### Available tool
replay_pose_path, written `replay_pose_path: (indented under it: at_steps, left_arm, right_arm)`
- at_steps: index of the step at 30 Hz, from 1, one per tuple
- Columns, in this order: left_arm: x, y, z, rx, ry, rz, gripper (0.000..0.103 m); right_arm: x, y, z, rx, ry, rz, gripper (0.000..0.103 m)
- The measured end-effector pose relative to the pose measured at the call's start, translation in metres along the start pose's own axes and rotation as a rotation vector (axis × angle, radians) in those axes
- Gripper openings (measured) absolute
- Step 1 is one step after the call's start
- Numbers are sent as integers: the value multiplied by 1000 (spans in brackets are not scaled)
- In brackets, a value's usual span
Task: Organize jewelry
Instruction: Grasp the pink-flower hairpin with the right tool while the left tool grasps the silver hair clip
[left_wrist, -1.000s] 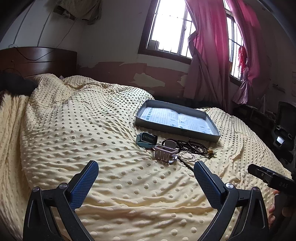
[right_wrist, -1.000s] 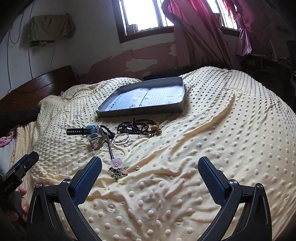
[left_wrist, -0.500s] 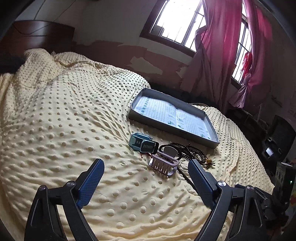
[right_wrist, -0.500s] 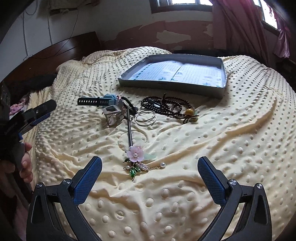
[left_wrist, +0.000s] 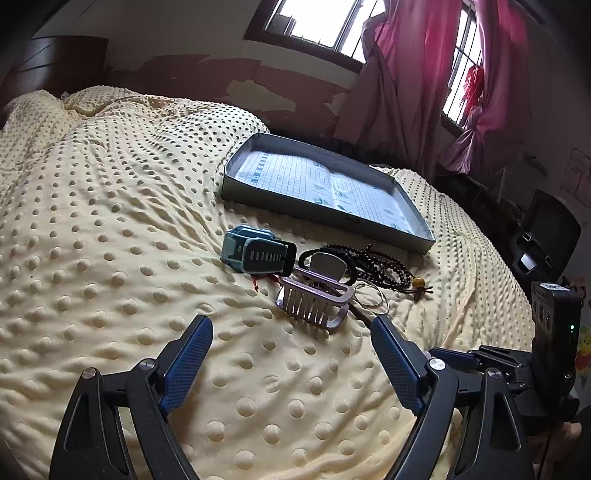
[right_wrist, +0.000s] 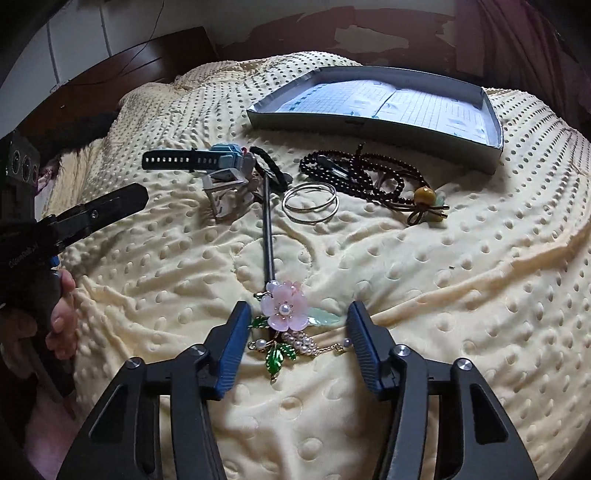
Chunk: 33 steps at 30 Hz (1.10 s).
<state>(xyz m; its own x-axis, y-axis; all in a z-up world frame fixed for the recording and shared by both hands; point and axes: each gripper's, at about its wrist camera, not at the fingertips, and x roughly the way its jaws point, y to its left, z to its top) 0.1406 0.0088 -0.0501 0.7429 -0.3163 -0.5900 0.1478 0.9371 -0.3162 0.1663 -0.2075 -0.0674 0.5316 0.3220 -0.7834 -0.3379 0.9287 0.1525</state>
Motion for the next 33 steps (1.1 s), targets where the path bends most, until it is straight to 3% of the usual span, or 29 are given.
replay_pose_path:
  at_steps: [12,18,24,33]
  left_arm:
    - [41,-15,8,92,69,4,81]
    - [59,-17,14,88,100,-17,61]
    - [71,-17,21,73,99,-72,55]
    - [68,-21,19,92,92,-45,51]
  right_arm:
    - [-11,-17,1,58,6,-54,40]
    - [-4,-24,6,125,8,-22,40]
    - [-3,-25,3,133,10,-29,40]
    - [2,-25,2,152,11,-27,40]
